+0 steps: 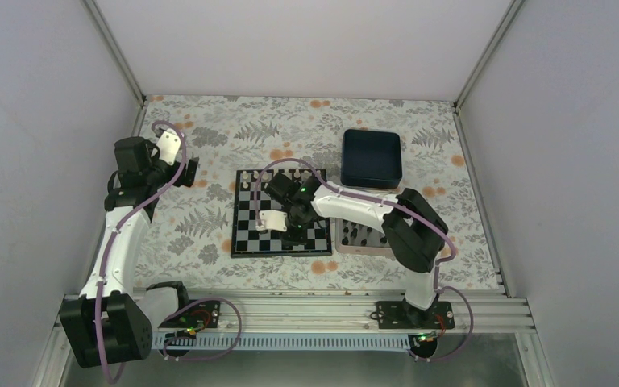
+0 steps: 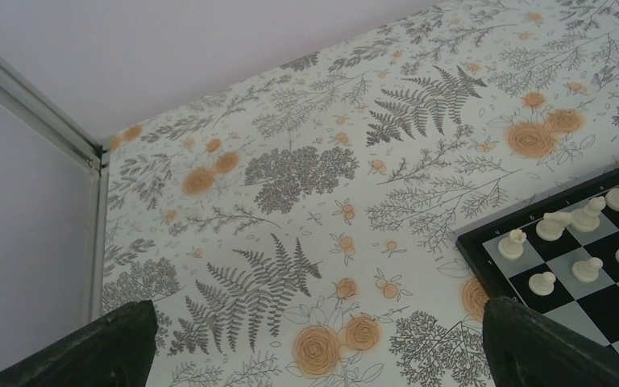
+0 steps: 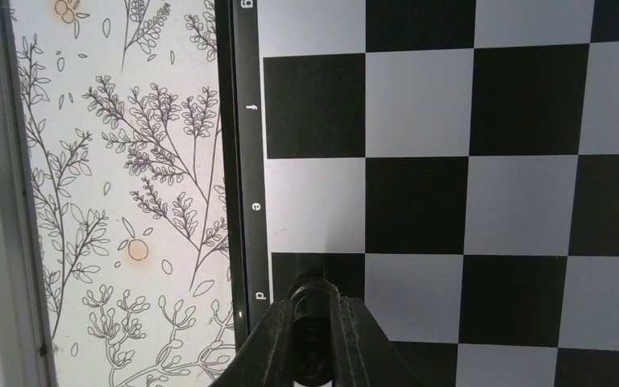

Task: Set up the chess pieces on the board
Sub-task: Place the chess piece on the chessboard, then pick up the chess piece from the storage box.

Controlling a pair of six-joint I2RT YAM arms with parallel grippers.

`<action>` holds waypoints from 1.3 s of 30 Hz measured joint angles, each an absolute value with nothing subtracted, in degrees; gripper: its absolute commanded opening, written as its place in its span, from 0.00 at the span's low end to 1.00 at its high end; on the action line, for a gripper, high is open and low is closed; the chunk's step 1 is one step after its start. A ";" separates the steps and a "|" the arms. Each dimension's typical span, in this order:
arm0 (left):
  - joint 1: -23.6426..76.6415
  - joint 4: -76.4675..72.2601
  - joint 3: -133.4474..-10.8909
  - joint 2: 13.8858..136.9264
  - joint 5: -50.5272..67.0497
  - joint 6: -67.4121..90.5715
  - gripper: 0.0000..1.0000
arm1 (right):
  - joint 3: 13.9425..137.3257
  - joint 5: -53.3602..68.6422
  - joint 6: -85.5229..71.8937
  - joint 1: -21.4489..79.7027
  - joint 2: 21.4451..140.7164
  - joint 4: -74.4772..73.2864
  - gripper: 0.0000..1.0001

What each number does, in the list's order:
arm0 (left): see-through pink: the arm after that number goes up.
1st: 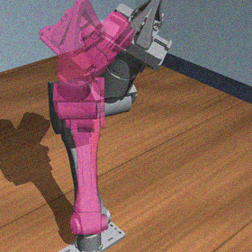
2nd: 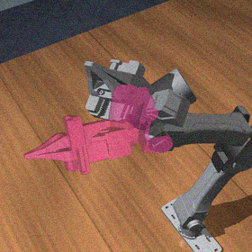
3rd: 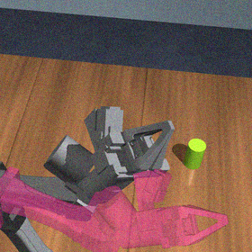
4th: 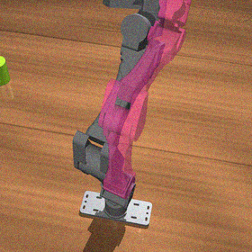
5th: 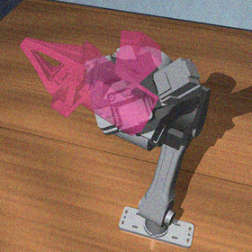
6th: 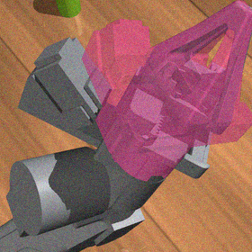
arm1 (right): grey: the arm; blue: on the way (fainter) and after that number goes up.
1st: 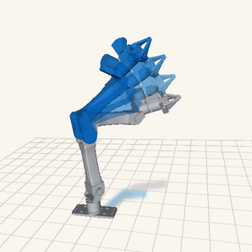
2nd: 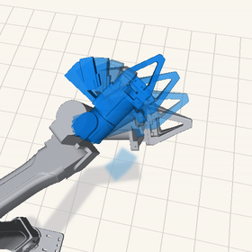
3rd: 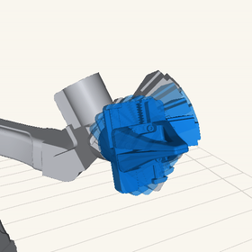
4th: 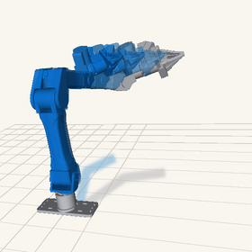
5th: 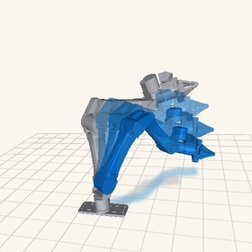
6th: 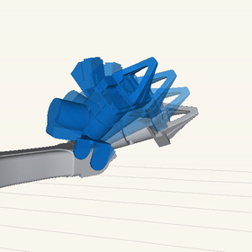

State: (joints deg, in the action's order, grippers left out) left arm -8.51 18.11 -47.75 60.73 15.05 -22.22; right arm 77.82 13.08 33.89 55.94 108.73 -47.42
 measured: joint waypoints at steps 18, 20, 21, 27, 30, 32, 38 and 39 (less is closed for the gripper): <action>-8.51 18.06 -47.51 60.73 15.29 -22.24 1.00 | 76.62 11.60 32.75 55.83 108.62 -48.47 0.61; -8.54 18.04 -47.31 60.73 15.29 -22.26 1.00 | 76.55 11.40 32.69 55.29 107.90 -48.47 0.62; -8.54 18.02 -47.20 60.73 15.27 -22.28 1.00 | 76.38 11.49 32.71 54.72 107.00 -48.42 0.62; -8.91 18.06 -46.52 60.18 15.27 -22.57 1.00 | 75.53 14.13 33.12 42.17 94.87 -49.25 0.60; -9.02 18.04 -46.52 59.72 15.62 -22.59 1.00 | 73.08 13.30 33.63 32.34 86.65 -49.32 0.57; -9.02 18.06 -46.52 59.64 16.10 -22.57 1.00 | 69.97 12.29 34.35 27.40 82.39 -49.43 0.54; -8.99 17.67 -46.52 59.72 17.58 -22.48 1.00 | 59.40 10.74 36.42 17.41 79.46 -49.63 0.44; -9.02 17.58 -46.52 59.79 17.80 -22.46 1.00 | 57.84 10.72 36.62 16.23 79.44 -49.34 0.43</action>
State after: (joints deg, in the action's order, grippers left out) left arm -9.02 17.58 -46.52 59.79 17.80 -22.46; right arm 57.84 10.72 36.62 16.23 79.44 -49.34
